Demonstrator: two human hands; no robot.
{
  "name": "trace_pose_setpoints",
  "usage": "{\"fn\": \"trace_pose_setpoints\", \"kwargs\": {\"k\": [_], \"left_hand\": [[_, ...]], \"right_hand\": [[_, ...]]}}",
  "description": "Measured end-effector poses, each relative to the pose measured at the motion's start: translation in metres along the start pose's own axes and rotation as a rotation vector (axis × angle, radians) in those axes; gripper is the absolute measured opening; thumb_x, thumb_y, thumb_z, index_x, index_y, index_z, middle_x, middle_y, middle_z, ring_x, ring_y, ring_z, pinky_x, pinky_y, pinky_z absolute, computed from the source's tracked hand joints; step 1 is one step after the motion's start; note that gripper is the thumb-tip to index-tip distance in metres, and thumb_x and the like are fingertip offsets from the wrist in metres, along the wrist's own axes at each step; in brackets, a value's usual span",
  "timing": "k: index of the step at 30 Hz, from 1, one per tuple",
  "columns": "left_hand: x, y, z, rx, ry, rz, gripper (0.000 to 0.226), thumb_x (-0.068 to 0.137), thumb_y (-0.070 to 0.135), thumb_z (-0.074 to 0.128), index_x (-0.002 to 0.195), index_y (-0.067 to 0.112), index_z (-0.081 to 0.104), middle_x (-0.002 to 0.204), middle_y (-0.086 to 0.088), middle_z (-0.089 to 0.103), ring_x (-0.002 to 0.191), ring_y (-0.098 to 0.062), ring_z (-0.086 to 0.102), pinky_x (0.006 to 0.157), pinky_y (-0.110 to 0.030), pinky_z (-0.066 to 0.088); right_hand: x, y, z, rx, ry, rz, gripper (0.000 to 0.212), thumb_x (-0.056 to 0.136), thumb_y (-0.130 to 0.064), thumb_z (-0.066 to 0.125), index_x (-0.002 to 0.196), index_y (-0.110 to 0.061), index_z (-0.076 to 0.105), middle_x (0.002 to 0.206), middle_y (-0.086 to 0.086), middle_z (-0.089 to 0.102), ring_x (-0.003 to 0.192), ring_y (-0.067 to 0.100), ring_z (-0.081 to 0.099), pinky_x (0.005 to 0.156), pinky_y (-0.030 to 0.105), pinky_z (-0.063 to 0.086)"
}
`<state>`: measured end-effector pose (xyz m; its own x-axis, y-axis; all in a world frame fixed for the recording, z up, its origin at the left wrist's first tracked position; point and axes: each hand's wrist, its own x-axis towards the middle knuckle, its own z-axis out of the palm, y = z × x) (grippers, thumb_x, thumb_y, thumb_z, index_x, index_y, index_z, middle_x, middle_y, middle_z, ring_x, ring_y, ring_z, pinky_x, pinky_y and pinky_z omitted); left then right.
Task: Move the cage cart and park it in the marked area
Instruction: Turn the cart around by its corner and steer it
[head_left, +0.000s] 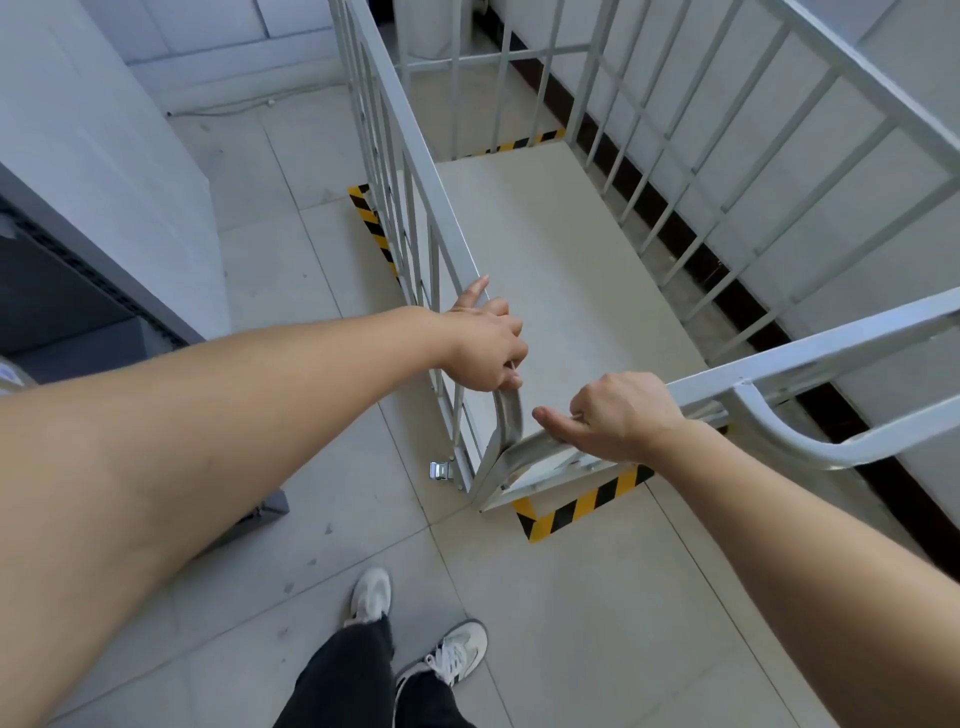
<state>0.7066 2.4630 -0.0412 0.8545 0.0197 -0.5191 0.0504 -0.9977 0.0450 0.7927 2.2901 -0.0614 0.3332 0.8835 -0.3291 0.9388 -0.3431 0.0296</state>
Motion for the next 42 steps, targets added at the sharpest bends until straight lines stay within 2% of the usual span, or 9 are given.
{"fn": "trace_pose_setpoints", "kwargs": {"k": [18,21,25,33,37,42], "left_hand": [[0.001,0.002,-0.001,0.030,-0.007,0.039,0.040,0.099,0.044,0.032,0.116,0.019,0.058,0.116,-0.005,0.049,0.131,-0.029,0.028,0.112,-0.062,-0.012],[0.003,0.000,-0.001,0.034,-0.005,0.047,0.040,0.099,0.044,0.032,0.115,0.019,0.058,0.115,-0.005,0.049,0.130,-0.029,0.028,0.111,-0.062,-0.013],[0.005,-0.001,-0.003,0.036,-0.026,0.045,0.039,0.099,0.044,0.031,0.116,0.019,0.057,0.117,-0.007,0.049,0.130,-0.029,0.028,0.111,-0.061,-0.014],[0.002,-0.015,-0.003,0.016,-0.049,0.070,0.038,0.099,0.044,0.032,0.112,0.020,0.058,0.113,-0.005,0.048,0.128,-0.028,0.029,0.110,-0.060,-0.015],[0.003,-0.012,-0.001,0.021,-0.030,0.079,0.037,0.098,0.045,0.033,0.110,0.021,0.059,0.111,-0.003,0.048,0.129,-0.028,0.029,0.111,-0.060,-0.014],[0.002,-0.011,0.002,0.004,-0.015,0.066,0.036,0.098,0.045,0.033,0.108,0.021,0.059,0.107,0.000,0.045,0.129,-0.027,0.028,0.112,-0.060,-0.013]], "right_hand": [[-0.006,0.004,-0.004,-0.026,-0.010,-0.032,0.068,0.090,-0.066,0.021,0.051,-0.014,0.038,0.046,0.000,0.036,0.043,0.018,0.033,0.045,0.028,0.022],[-0.005,0.005,-0.004,-0.037,-0.007,-0.047,0.070,0.088,-0.068,0.014,0.050,-0.013,0.035,0.045,0.000,0.032,0.041,0.018,0.029,0.044,0.028,0.020],[-0.002,0.004,-0.002,-0.042,0.007,-0.036,0.073,0.072,-0.068,-0.005,0.049,-0.011,0.035,0.044,0.002,0.034,0.039,0.018,0.029,0.043,0.028,0.019],[0.005,-0.004,0.001,-0.025,0.041,-0.045,0.074,0.071,-0.068,-0.006,0.050,-0.011,0.038,0.044,0.002,0.036,0.039,0.018,0.031,0.043,0.028,0.020],[0.003,-0.003,0.001,-0.048,0.050,-0.049,0.073,0.073,-0.068,-0.003,0.049,-0.011,0.036,0.043,0.002,0.035,0.039,0.019,0.031,0.043,0.028,0.020],[0.002,-0.005,-0.001,-0.048,0.054,-0.035,0.067,0.091,-0.063,0.022,0.049,-0.012,0.036,0.045,0.002,0.036,0.042,0.020,0.032,0.044,0.027,0.022]]}}
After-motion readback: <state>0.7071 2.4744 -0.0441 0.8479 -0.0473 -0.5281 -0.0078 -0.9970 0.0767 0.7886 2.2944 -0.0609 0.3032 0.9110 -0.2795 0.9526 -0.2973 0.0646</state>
